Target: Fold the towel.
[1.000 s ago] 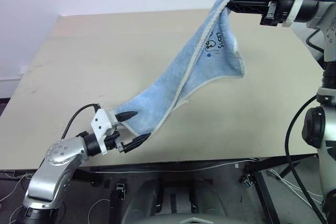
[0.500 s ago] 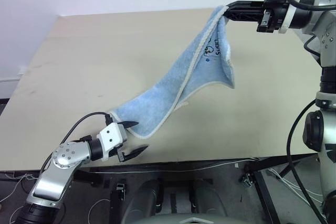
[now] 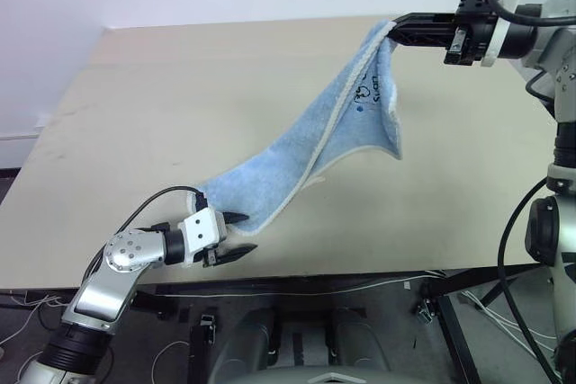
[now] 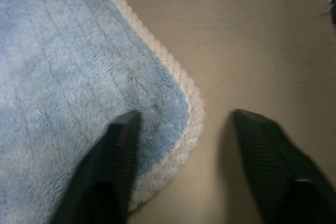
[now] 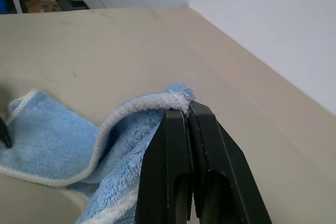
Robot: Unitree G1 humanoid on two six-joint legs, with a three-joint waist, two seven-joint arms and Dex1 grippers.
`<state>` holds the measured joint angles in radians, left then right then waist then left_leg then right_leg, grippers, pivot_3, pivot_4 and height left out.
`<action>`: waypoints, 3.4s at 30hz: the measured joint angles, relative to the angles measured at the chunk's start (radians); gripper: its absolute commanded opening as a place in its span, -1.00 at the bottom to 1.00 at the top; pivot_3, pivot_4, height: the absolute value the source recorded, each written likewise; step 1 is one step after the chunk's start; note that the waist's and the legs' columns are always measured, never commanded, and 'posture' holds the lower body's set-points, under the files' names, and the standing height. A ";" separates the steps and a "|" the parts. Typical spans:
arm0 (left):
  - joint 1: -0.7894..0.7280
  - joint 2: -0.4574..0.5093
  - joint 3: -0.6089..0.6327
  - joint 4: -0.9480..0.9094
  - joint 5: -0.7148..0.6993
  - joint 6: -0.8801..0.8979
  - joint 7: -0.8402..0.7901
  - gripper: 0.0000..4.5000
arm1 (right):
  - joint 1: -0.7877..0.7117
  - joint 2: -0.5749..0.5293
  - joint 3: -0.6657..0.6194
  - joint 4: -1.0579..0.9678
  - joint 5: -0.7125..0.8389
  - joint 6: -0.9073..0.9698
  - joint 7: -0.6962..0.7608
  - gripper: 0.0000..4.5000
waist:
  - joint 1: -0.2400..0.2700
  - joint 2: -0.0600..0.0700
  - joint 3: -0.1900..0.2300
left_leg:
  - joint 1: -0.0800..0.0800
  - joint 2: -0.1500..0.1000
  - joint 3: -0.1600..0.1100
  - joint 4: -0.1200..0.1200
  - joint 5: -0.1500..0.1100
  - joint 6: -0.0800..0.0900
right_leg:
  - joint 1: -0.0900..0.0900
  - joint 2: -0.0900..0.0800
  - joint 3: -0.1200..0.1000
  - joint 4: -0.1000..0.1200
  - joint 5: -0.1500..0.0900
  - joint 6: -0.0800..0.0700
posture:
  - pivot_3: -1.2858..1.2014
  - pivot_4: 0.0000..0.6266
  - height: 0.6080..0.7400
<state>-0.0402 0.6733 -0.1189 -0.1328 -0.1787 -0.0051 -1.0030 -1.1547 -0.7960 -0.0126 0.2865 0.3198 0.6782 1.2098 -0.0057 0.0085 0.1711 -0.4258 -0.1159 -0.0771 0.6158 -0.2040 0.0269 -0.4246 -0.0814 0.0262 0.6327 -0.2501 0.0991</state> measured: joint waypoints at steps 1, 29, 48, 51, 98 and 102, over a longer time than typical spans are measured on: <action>-0.005 0.000 -0.004 0.003 -0.004 0.005 -0.001 -0.30 | 0.003 -0.002 0.000 -0.001 0.001 0.003 -0.002 -1.00 | -0.001 0.000 0.000 | 0.000 0.000 0.000 0.000 0.000 0.000 | 0.000 0.000 0.000 0.000 0.000 0.000 | 0.03 -0.52 1.00; -0.417 0.081 0.547 0.077 -0.706 0.586 0.201 -1.00 | 0.031 -0.032 0.000 0.116 -0.026 -0.085 -0.047 -1.00 | -0.010 -0.002 0.001 | -0.001 0.000 0.000 0.002 0.002 0.002 | 0.000 0.002 -0.001 0.001 0.000 0.001 | 0.03 -0.52 1.00; -1.264 0.083 0.338 1.316 -0.195 0.102 0.213 -1.00 | -0.164 0.007 0.155 0.637 -0.297 -0.494 -0.090 -1.00 | -0.013 -0.005 0.003 | -0.002 -0.001 0.001 0.001 0.006 -0.004 | -0.003 0.003 -0.001 0.005 0.000 0.002 | 0.03 -0.52 1.00; -1.315 0.038 0.336 1.408 -0.133 0.054 0.322 -1.00 | -0.238 0.061 0.161 0.765 -0.348 -0.558 -0.206 -1.00 | -0.015 -0.006 0.004 | -0.002 -0.001 0.002 0.001 0.006 -0.005 | -0.005 0.002 0.000 0.008 0.000 0.002 | 0.03 -0.52 1.00; 0.019 0.426 0.410 0.468 -0.248 0.249 -0.602 -1.00 | 0.941 -0.442 -0.088 -0.427 0.064 -0.479 0.375 -1.00 | -0.012 -0.009 0.007 | -0.008 0.003 0.002 0.017 0.002 -0.003 | -0.009 0.000 0.000 0.022 -0.004 -0.006 | 0.03 -0.52 1.00; 0.022 0.504 0.427 0.628 -0.208 0.195 -0.576 -1.00 | 0.990 -0.476 -0.121 -0.434 0.064 -0.487 0.378 -1.00 | -0.006 -0.008 0.007 | -0.008 0.003 0.003 0.014 0.002 -0.003 | -0.010 0.000 -0.001 0.017 -0.004 -0.006 | 0.03 -0.52 1.00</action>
<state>-0.0180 1.1774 0.3085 0.4954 -0.3872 0.1899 -1.5785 -0.1644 -1.2724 -0.1334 -0.1474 0.3840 0.1910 1.5878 -0.0119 0.0003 0.1784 -0.4341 -0.1126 -0.0746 0.6298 -0.2023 0.0239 -0.4347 -0.0816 0.0255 0.6499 -0.2542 0.0926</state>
